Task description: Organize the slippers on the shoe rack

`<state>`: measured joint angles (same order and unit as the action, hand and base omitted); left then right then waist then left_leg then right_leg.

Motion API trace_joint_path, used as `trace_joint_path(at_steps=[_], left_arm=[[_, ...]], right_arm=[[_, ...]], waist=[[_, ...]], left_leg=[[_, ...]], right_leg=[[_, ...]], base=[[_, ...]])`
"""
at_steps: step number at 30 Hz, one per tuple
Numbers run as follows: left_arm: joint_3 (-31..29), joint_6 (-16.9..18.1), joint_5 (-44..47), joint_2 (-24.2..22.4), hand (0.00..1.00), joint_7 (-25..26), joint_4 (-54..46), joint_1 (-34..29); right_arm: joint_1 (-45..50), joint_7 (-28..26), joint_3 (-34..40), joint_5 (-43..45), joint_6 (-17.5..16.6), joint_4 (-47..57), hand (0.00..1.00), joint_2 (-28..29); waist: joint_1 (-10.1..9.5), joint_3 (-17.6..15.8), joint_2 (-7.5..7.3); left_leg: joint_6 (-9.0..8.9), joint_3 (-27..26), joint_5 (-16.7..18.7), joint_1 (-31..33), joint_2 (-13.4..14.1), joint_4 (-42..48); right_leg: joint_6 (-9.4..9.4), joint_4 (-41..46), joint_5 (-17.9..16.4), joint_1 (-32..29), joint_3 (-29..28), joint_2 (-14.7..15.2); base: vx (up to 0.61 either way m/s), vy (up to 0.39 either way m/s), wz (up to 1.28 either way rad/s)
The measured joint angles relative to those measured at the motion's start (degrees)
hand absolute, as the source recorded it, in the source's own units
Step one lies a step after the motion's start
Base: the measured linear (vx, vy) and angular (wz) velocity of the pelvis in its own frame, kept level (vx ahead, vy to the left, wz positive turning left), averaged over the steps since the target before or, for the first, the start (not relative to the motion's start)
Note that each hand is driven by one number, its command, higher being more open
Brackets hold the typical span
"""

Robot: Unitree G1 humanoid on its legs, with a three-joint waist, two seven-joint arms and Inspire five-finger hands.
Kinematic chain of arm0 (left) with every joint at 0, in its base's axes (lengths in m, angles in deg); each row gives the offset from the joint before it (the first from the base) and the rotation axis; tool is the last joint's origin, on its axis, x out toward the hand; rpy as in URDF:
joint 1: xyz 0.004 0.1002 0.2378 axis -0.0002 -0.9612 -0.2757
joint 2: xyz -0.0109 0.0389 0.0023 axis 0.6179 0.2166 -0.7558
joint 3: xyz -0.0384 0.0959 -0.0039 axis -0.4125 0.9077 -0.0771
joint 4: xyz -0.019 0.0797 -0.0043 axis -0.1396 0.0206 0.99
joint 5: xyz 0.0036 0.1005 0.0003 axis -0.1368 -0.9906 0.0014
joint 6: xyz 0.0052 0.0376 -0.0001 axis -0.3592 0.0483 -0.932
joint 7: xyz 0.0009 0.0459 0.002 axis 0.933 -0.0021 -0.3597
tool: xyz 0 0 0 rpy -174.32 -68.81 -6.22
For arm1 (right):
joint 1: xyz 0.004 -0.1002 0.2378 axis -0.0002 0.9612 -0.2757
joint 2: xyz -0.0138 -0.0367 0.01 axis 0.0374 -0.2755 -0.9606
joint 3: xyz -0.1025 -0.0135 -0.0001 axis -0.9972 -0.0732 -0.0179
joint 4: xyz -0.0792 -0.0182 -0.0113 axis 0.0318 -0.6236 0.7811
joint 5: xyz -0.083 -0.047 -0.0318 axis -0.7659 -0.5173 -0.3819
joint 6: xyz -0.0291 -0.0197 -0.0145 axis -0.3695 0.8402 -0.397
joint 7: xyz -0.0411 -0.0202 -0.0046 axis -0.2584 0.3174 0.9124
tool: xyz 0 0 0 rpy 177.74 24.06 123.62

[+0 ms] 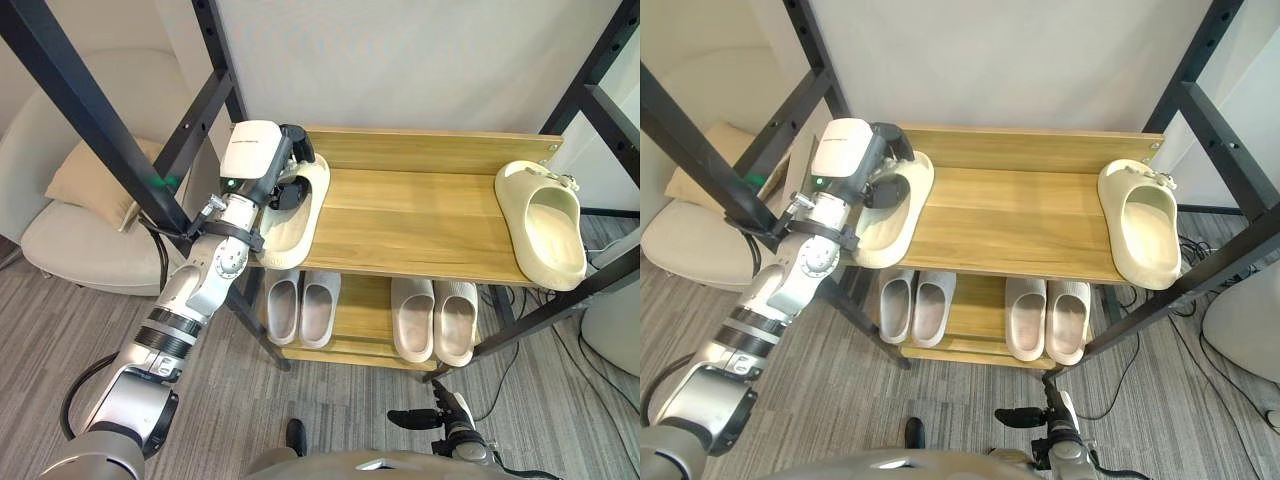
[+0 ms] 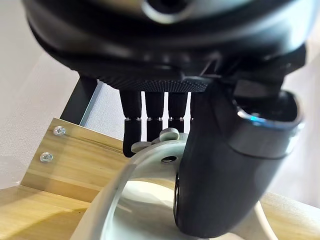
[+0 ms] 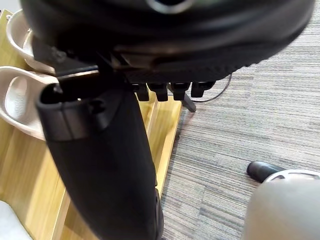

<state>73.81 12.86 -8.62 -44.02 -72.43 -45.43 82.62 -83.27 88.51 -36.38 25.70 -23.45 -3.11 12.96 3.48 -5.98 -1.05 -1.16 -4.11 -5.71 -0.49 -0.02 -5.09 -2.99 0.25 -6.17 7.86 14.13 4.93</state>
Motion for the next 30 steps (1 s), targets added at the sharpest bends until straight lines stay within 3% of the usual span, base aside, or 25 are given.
trace_joint_path(at_steps=[12,30], left_arm=[[0.2,-0.05,1.35,-1.47,0.0,-0.02,0.0,-0.01],[8.9,-0.74,4.99,-7.7,0.0,0.06,-1.5,4.17]], right_arm=[[0.19,0.24,0.52,0.08,0.1,-0.01,1.0,-0.17],[-0.49,1.43,0.51,2.15,0.71,0.09,1.0,-0.62]], waist=[[0.4,-0.31,0.5],[1.48,-1.16,2.01]], left_leg=[[0.05,-0.24,0.09,-0.1,-0.02,-0.31],[0.12,-3.21,0.5,-0.11,0.19,-0.3]], right_leg=[[-0.06,0.28,0.29,-0.37,-0.4,0.2],[0.09,-0.07,0.84,-1.45,-3.08,0.15]], base=[[-0.03,0.011,-0.02],[-0.01,0.005,-0.08]])
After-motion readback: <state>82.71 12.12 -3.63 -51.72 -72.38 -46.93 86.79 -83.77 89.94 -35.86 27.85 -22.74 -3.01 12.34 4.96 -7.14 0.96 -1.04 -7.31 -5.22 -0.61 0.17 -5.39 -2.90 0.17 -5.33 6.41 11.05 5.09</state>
